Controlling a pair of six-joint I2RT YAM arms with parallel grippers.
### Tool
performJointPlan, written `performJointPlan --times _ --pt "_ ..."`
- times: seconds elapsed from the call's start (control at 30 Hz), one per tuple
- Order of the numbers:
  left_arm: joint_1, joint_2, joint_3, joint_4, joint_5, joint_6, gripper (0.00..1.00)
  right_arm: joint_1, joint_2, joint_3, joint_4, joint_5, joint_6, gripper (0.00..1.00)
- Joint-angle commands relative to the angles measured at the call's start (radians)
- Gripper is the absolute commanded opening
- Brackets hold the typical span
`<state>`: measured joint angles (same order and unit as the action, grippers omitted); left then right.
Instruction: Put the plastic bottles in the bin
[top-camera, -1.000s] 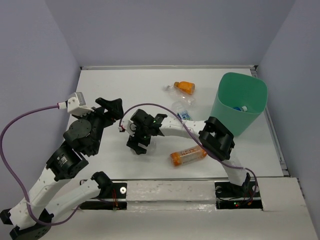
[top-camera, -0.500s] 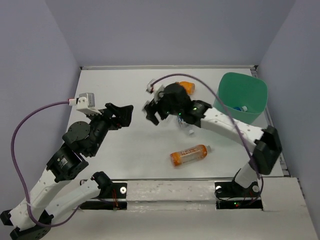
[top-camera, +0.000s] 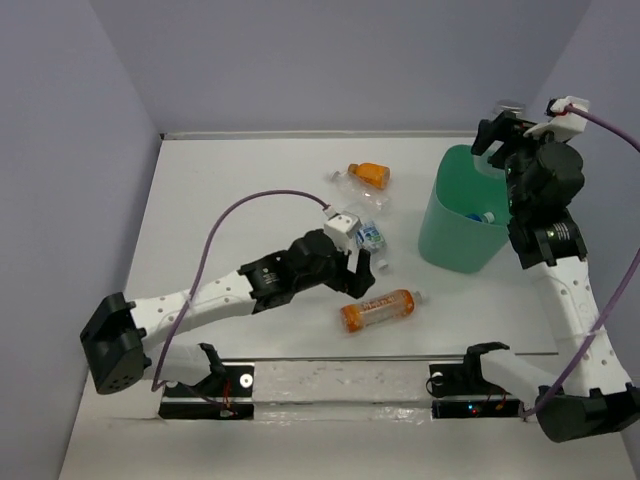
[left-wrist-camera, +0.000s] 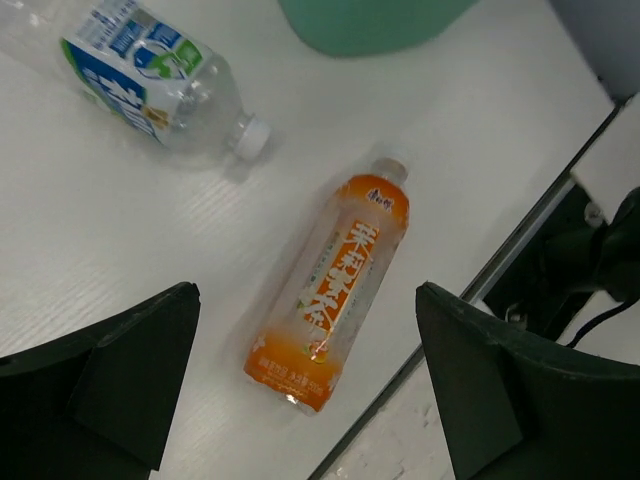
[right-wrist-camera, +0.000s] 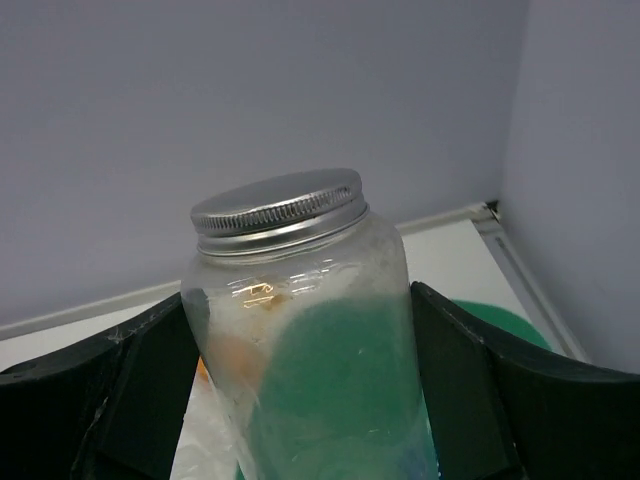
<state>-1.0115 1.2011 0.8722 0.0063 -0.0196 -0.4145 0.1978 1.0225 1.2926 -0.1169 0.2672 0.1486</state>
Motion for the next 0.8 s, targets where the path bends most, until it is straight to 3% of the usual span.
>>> performJointPlan --times 0.0,0.07,0.13,0.17,0.2,0.27,0.5,0.77 --pt "-0.078 0.109 0.071 0.095 -0.046 0.121 0.99 -0.130 0.065 -0.071 -0.052 0.009 0.089 0.44" --pt "-0.091 0.173 0.080 0.106 -0.036 0.160 0.99 -0.165 0.057 -0.096 -0.053 -0.011 0.134 0.45" --pt "-0.108 0.210 0.085 0.112 -0.028 0.178 0.99 -0.166 0.048 -0.128 -0.055 -0.014 0.149 0.59" --pt "-0.116 0.238 0.090 0.112 -0.007 0.195 0.99 -0.166 0.044 -0.133 -0.064 -0.008 0.155 0.71" --pt "-0.125 0.251 0.091 0.115 -0.002 0.204 0.99 -0.166 0.044 -0.130 -0.075 -0.008 0.155 0.90" --pt "-0.144 0.285 0.097 0.116 0.015 0.236 0.99 -0.166 0.033 -0.121 -0.116 -0.014 0.154 0.98" --pt "-0.168 0.386 0.140 0.095 0.012 0.292 0.99 -0.166 -0.073 -0.099 -0.173 -0.146 0.166 1.00" --pt "-0.214 0.508 0.155 0.055 -0.074 0.342 0.99 -0.166 -0.240 -0.151 -0.225 -0.454 0.249 1.00"
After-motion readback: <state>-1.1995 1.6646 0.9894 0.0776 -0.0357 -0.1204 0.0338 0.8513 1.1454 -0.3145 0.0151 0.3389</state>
